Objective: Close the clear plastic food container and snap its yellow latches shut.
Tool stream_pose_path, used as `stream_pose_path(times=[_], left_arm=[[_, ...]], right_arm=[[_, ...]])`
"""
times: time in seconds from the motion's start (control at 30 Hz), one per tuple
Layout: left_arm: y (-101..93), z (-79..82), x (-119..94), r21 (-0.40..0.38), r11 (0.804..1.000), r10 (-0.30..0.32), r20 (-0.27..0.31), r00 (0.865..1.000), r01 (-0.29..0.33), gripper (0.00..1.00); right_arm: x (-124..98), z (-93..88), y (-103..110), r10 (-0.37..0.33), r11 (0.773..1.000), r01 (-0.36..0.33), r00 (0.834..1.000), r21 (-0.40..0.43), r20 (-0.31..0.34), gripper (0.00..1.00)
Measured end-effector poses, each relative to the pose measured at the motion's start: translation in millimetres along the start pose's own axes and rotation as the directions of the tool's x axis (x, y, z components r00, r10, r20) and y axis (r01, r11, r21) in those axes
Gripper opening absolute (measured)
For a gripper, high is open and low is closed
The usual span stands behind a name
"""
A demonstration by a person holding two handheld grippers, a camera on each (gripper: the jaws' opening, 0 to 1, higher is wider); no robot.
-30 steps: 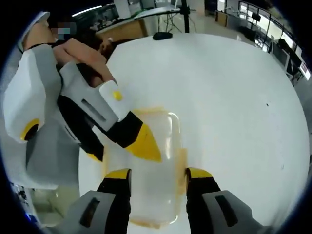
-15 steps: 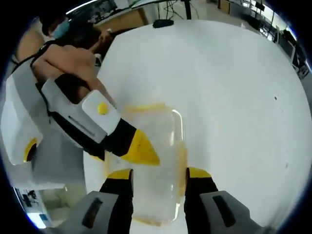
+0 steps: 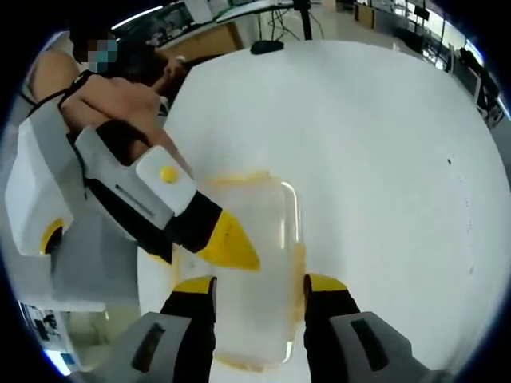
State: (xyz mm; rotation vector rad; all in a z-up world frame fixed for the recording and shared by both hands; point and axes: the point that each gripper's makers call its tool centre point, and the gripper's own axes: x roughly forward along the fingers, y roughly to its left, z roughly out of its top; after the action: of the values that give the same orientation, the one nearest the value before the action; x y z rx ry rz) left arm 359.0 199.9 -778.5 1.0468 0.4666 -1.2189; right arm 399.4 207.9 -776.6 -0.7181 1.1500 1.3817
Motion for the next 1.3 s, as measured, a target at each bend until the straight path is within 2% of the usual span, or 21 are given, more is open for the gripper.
stream_pose_path(times=[0.33, 0.47, 0.6, 0.7, 0.9, 1.03, 1.17, 1.3], left_arm=[[1.2, 1.9, -4.2, -0.012, 0.999, -0.046, -0.004, 0.999, 0.046, 0.52], [0.3, 2.1, -10.2, -0.028, 0.997, -0.075, 0.003, 0.997, 0.075, 0.48], [3.2, -1.8, -17.3, -0.036, 0.996, -0.082, 0.007, 0.997, 0.082, 0.48], [7.6, -4.5, -23.1, -0.036, 0.996, -0.081, 0.008, 0.997, 0.081, 0.52], [10.3, -18.5, -30.8, -0.044, 0.991, -0.128, -0.016, 0.992, 0.127, 0.63], [17.9, -25.7, -34.2, -0.027, 0.992, -0.124, -0.027, 0.992, 0.123, 0.67], [29.0, -31.3, -35.3, -0.040, 0.993, -0.109, -0.033, 0.993, 0.108, 0.75], [35.4, -36.2, -32.9, -0.047, 0.993, -0.108, -0.035, 0.994, 0.106, 0.80]], right_arm=[[-3.2, -0.7, 0.6, -0.044, 0.999, 0.044, 0.999, 0.021, -0.005, 0.42], [-7.2, -2.2, -4.1, -0.094, 0.995, 0.094, 0.996, 0.042, 0.004, 0.45], [-10.4, 2.7, -3.8, -0.115, 0.992, 0.113, 0.992, 0.062, 0.042, 0.48], [-14.0, 2.5, -3.1, -0.135, 0.989, 0.132, 0.989, 0.063, 0.052, 0.51], [-24.3, 0.8, -0.3, -0.171, 0.984, 0.167, 0.983, 0.062, 0.074, 0.59], [-26.3, -6.1, 8.7, -0.181, 0.983, 0.180, 0.981, 0.031, 0.069, 0.66], [-27.2, -17.9, 11.0, -0.213, 0.977, 0.212, 0.976, 0.020, 0.044, 0.71], [-28.2, -19.4, 16.0, -0.234, 0.972, 0.234, 0.971, 0.000, 0.044, 0.75]])
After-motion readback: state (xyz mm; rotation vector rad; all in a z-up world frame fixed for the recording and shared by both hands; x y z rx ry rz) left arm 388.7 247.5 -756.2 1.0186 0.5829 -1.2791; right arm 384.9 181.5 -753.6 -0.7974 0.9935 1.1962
